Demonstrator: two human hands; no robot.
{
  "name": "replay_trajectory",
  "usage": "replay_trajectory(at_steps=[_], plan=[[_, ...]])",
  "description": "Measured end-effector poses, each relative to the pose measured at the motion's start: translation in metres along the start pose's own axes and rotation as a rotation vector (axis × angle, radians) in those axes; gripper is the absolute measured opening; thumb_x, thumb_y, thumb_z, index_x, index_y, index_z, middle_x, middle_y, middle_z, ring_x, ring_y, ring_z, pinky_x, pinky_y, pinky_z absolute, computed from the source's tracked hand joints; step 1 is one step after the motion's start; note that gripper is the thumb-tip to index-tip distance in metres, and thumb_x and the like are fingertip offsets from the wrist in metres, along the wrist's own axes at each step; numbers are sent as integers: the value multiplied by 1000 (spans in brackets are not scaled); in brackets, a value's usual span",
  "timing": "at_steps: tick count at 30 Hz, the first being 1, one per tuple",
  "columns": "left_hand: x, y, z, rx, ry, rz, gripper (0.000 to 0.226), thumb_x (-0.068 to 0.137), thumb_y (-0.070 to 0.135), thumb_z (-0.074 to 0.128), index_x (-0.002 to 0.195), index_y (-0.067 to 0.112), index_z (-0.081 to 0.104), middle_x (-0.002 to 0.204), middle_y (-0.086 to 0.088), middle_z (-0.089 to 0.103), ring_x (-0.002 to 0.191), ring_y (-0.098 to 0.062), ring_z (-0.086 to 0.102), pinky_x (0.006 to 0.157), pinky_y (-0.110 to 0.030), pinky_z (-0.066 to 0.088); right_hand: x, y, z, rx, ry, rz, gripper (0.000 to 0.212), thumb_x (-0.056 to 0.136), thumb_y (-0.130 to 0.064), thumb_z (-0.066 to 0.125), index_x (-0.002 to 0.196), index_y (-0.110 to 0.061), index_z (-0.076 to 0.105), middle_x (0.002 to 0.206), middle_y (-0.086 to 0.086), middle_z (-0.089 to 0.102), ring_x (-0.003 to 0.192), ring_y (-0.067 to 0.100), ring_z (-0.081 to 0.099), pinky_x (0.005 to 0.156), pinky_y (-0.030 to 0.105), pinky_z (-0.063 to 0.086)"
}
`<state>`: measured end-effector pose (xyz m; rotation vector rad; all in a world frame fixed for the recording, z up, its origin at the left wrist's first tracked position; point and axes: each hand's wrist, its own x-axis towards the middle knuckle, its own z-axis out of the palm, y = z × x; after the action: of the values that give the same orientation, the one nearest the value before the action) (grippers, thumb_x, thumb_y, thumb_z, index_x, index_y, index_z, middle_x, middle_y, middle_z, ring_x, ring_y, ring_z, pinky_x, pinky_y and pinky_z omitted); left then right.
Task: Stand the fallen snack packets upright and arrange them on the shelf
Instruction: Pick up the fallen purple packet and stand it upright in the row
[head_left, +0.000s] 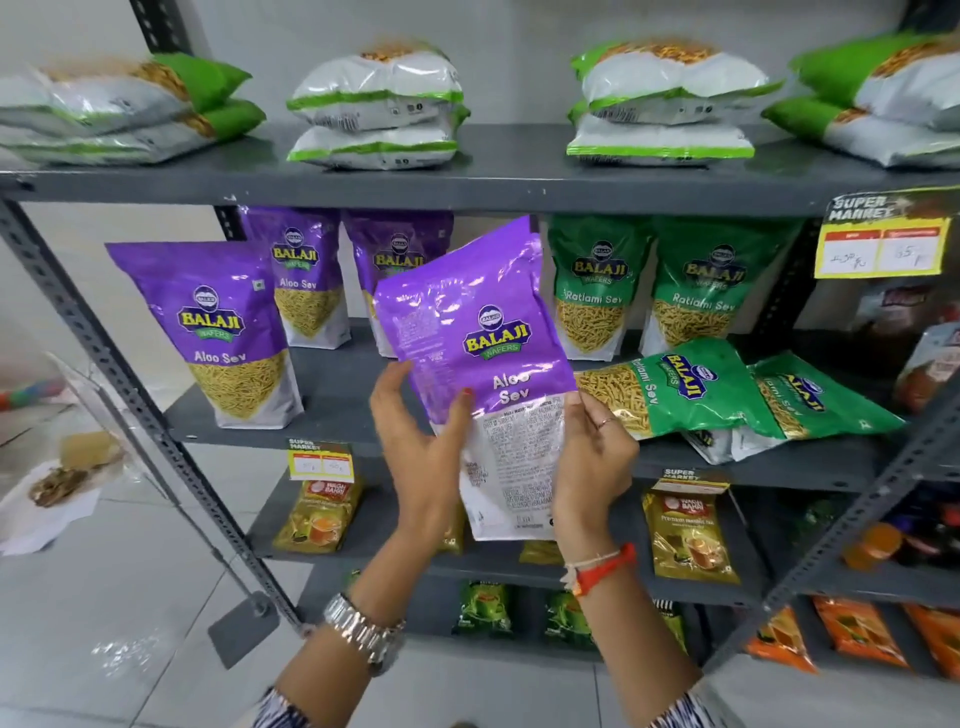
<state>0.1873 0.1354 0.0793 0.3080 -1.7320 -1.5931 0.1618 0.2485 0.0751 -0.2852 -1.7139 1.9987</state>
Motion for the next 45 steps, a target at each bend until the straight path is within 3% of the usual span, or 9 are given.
replay_trajectory(at_steps=[9, 17, 22, 25, 28, 30, 34, 40, 45], plan=[[53, 22, 46, 175, -353, -477, 91, 32, 69, 74, 101, 10, 61, 102, -11, 71, 90, -24, 67, 85, -41, 55, -16, 17, 14, -577, 36, -643, 24, 85, -23, 58, 93, -12, 78, 76, 5, 78, 63, 24, 70, 53, 21, 36], [55, 2, 44, 483, -343, -158, 20, 85, 17, 51, 71, 2, 52, 80, -14, 55, 75, -29, 49, 66, -31, 36, -28, 39, 9, -795, -78, -869, 21, 79, -18, 60, 88, -15, 79, 69, -1, 76, 57, 16, 68, 47, 18, 44], [68, -13, 32, 245, -443, -187, 25, 87, 15, 54, 63, 9, 49, 68, -8, 53, 73, -18, 48, 64, -27, 35, -9, 48, -13, -249, -251, -466, 17, 85, -20, 69, 100, -17, 75, 78, -18, 71, 61, -7, 61, 53, 16, 49], [80, -12, 21, 7, -566, -286, 25, 91, 6, 48, 67, 10, 52, 58, 4, 64, 58, -11, 58, 65, -29, 47, 30, 50, -21, 129, -264, -28, 37, 85, -15, 68, 122, -18, 61, 125, 0, 64, 117, 10, 59, 98, 33, 50], [83, -5, 14, -118, -653, -309, 24, 94, 3, 41, 75, 10, 55, 57, 11, 69, 55, -2, 63, 61, -17, 53, 55, 66, -28, 176, -610, 254, 71, 75, -33, 77, 135, -43, 41, 154, -4, 35, 141, 14, 33, 112, 37, 33], [82, -3, 12, -214, -671, -340, 23, 94, 0, 39, 80, 10, 55, 62, 11, 71, 60, -3, 66, 66, -18, 55, 56, 81, -29, 228, -817, 402, 88, 61, -45, 85, 136, -38, 40, 147, 2, 48, 133, 18, 48, 109, 40, 42], [87, -1, 12, -367, -622, -397, 13, 94, 3, 39, 91, 6, 51, 67, 8, 73, 65, -6, 69, 66, -21, 57, 44, 83, -20, 306, -888, 465, 91, 44, -53, 89, 118, -13, 53, 102, -2, 77, 98, 14, 71, 80, 30, 57], [86, -7, 1, -334, -469, -354, 16, 93, 20, 49, 99, 14, 63, 79, 8, 76, 73, -7, 70, 66, -23, 56, 37, 68, -6, 342, -710, 520, 76, 65, -56, 77, 123, -10, 62, 124, 20, 66, 115, 37, 63, 104, 58, 43], [52, -22, -13, -239, -577, -391, 85, 43, 59, 82, 110, 14, 57, 93, 5, 75, 87, -14, 70, 72, -27, 56, 37, 50, 1, 335, -591, 483, 58, 73, -47, 74, 118, -11, 66, 115, 15, 72, 107, 32, 68, 97, 51, 52]])
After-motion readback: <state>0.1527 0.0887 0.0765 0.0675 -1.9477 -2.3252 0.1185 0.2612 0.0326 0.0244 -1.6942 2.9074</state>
